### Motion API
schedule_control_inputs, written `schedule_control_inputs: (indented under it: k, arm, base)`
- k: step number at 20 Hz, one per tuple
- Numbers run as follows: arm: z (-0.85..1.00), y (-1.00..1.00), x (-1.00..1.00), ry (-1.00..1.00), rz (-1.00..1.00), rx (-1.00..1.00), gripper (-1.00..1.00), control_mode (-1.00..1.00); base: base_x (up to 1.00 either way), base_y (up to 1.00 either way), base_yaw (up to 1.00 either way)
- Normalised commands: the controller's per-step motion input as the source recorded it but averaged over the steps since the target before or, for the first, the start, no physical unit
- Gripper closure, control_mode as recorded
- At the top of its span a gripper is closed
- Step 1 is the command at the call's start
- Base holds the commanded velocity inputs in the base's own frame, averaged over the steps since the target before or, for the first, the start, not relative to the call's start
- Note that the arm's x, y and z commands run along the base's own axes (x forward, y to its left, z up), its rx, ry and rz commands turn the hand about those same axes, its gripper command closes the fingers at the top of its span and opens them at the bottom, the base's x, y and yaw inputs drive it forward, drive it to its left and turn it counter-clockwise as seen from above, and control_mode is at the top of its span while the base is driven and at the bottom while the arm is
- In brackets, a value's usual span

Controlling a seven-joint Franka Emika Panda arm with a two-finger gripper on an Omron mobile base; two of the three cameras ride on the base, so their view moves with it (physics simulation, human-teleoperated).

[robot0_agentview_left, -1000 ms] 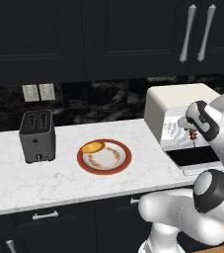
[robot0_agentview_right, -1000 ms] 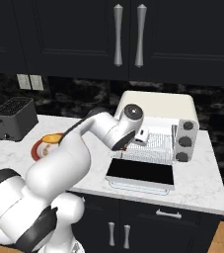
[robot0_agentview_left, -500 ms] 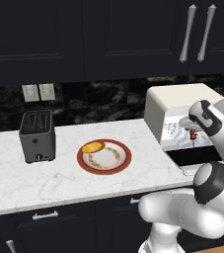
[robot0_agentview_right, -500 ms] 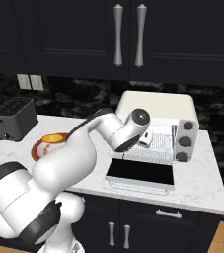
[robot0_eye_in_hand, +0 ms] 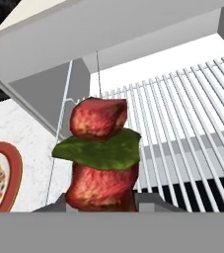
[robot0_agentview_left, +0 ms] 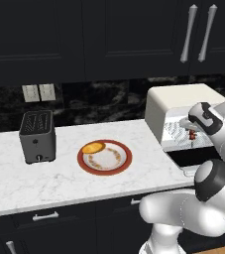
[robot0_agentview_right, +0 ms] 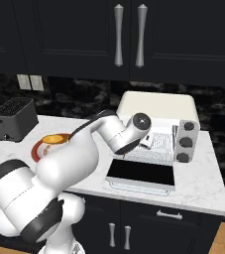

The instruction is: Pick up the kebab skewer and baguette bread, and place them inside the toaster oven. Close the toaster oven door and start by setting the timer.

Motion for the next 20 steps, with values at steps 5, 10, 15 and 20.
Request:
schedule_control_inputs:
  k: [5, 10, 15, 20]
  arm:
    - [-0.22, 0.00, 0.05, 0.00, -0.02, 0.01, 1.00, -1.00]
    - [-0.12, 0.00, -0.03, -0.03, -0.02, 0.00, -1.00, -1.00]
    - [0.00, 0.13, -0.02, -0.06, -0.02, 0.00, -1.00, -1.00]
    - [0.00, 0.21, 0.00, -0.04, -0.03, 0.00, -1.00, -1.00]
  base:
    - [0.00, 0.00, 0.00]
    - [0.00, 0.00, 0.00]
    - [0.00, 0.00, 0.00]
    - [0.00, 0.00, 0.00]
